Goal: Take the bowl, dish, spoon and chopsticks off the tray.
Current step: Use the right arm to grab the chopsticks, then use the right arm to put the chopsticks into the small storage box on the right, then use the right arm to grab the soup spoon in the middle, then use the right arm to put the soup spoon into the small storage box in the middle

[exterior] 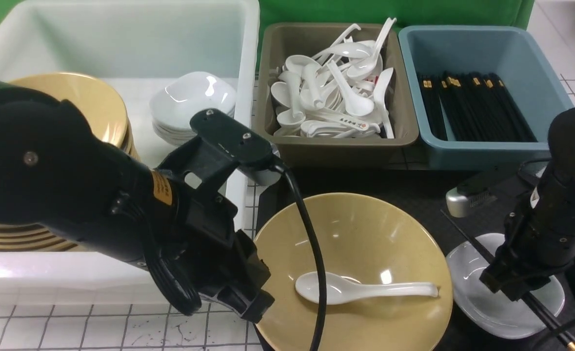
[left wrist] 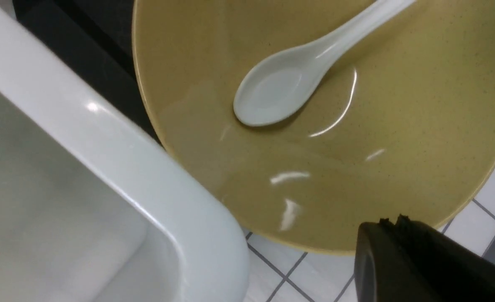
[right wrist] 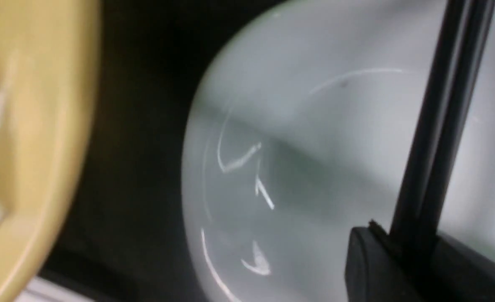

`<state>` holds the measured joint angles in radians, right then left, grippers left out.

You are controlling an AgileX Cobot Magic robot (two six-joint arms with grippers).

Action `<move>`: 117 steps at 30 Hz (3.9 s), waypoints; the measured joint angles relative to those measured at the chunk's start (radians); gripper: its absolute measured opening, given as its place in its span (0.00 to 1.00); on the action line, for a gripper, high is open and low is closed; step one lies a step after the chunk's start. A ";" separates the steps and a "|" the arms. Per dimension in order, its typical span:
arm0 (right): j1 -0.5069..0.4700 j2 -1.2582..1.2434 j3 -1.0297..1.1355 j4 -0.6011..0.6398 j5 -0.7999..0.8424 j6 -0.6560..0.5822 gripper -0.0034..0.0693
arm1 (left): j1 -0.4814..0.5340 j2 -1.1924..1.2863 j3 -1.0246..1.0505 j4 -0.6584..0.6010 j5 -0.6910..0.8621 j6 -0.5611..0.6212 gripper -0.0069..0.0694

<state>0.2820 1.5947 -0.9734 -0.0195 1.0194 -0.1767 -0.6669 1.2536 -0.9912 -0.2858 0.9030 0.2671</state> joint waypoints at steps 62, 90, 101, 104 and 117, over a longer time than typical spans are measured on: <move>0.240 0.143 -0.552 0.224 0.213 -0.494 0.65 | 0.152 -0.263 0.070 0.079 0.124 0.085 0.08; 0.385 0.377 -0.446 0.077 0.182 -0.670 0.36 | 0.152 -0.330 0.201 -0.191 0.006 0.258 0.08; 0.383 0.325 -0.634 0.002 0.198 -0.503 0.26 | 0.152 -0.318 0.177 -0.230 -0.106 0.155 0.08; 0.363 0.305 -0.691 -0.021 0.205 -0.457 0.26 | 0.152 -0.281 0.121 -0.163 -0.110 0.093 0.08; 0.134 0.335 -0.879 -0.046 -0.105 -0.122 0.26 | 0.152 0.110 -0.224 0.185 -0.119 -0.063 0.08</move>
<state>0.4161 1.9299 -1.8528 -0.0657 0.9145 -0.2992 -0.5148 1.3634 -1.2154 -0.1009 0.7842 0.2044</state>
